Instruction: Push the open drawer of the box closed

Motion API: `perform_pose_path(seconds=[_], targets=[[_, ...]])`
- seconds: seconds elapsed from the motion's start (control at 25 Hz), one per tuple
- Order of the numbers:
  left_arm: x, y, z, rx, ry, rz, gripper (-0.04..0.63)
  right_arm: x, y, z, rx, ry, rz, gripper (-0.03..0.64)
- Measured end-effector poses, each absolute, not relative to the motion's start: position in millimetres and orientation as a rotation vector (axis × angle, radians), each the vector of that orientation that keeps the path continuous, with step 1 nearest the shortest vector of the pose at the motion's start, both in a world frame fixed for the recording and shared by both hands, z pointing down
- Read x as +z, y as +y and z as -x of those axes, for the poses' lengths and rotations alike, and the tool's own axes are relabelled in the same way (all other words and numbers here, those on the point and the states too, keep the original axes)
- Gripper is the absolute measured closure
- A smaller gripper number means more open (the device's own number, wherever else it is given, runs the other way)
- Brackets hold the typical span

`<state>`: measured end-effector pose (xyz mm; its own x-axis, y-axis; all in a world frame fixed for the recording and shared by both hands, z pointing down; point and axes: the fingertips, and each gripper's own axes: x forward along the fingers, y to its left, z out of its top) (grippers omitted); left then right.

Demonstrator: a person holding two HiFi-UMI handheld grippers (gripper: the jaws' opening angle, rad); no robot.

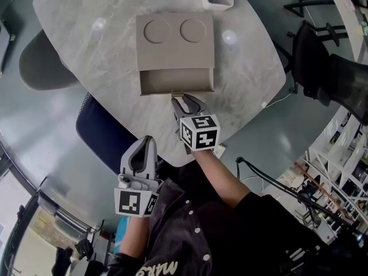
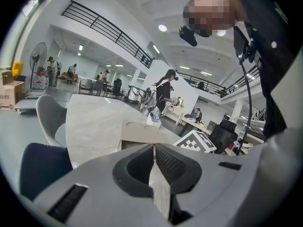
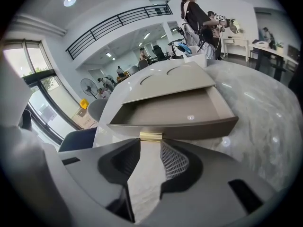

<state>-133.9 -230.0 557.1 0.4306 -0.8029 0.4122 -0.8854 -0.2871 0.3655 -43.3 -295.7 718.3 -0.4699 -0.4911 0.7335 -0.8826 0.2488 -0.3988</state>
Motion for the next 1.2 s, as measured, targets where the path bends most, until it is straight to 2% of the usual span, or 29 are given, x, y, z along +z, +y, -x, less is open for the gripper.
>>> perform_pose_path(seconds=[1.2], targets=[[568.7, -247.1, 135.2, 0.227, -1.430, -2.106, 0.571, 723.0, -372.1, 44.7, 1.097, -2.086, -1.326, 0.488]])
